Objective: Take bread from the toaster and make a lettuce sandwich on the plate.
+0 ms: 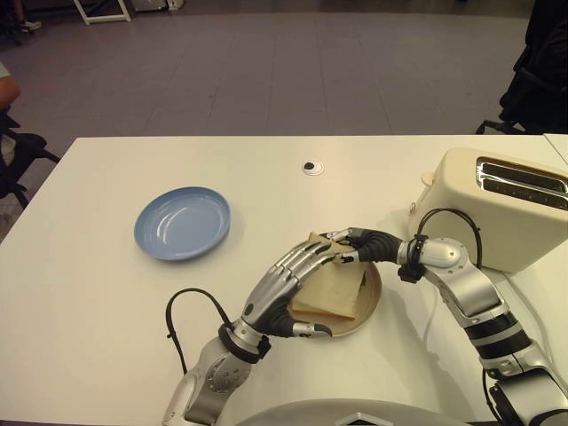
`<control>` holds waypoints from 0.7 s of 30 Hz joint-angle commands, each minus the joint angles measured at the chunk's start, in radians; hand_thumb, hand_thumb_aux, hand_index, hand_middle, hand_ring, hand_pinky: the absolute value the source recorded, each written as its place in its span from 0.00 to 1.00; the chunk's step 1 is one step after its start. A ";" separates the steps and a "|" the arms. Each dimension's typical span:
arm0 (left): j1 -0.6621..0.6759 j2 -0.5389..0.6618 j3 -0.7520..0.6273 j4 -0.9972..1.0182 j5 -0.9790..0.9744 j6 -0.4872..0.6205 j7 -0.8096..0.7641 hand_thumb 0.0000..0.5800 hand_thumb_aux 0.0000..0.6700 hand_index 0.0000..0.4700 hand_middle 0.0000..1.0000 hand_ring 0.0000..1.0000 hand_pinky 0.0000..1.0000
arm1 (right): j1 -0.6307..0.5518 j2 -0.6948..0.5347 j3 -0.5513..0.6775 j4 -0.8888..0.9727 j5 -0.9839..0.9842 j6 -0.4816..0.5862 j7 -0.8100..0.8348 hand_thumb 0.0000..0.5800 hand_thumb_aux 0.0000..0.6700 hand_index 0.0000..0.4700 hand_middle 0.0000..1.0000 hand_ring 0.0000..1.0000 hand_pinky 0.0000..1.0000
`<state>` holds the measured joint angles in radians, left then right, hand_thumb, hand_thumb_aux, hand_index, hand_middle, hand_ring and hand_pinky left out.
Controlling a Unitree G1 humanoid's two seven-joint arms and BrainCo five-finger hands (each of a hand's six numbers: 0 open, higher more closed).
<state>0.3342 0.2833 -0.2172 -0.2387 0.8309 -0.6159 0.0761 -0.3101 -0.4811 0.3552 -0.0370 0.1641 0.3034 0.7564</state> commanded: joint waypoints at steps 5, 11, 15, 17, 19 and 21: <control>-0.002 0.099 -0.047 -0.008 0.309 0.121 0.070 0.00 0.00 0.00 0.00 0.00 0.00 | -0.031 0.045 -0.014 0.096 -0.046 -0.019 -0.002 1.00 1.00 1.00 0.00 0.00 0.00; -0.016 0.146 -0.120 0.029 0.425 0.202 0.068 0.00 0.00 0.00 0.00 0.00 0.00 | -0.021 0.064 -0.022 0.082 -0.057 -0.017 -0.004 0.00 0.00 0.00 0.00 0.00 0.00; -0.033 0.184 -0.166 0.058 0.471 0.250 0.060 0.00 0.00 0.00 0.00 0.00 0.00 | -0.011 0.075 -0.040 0.039 -0.064 -0.034 -0.029 0.00 0.00 0.00 0.00 0.00 0.00; -0.038 0.197 -0.185 0.068 0.478 0.267 0.057 0.00 0.00 0.00 0.00 0.00 0.00 | -0.011 0.081 -0.057 0.017 -0.063 -0.040 -0.042 0.00 0.00 0.00 0.00 0.00 0.00; -0.042 0.213 -0.211 0.080 0.497 0.285 0.055 0.00 0.00 0.00 0.00 0.00 0.00 | -0.010 0.091 -0.077 -0.011 -0.052 -0.033 -0.051 0.00 0.00 0.00 0.00 0.00 0.00; -0.047 0.228 -0.238 0.089 0.519 0.302 0.055 0.05 0.03 0.03 0.00 0.00 0.00 | -0.013 0.101 -0.099 -0.030 -0.049 -0.033 -0.070 0.00 0.00 0.00 0.00 0.00 0.00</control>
<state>0.2425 0.4584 -0.3974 -0.2391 1.2809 -0.3182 0.2061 -0.2883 -0.4115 0.3046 0.0035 0.0768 0.2970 0.7055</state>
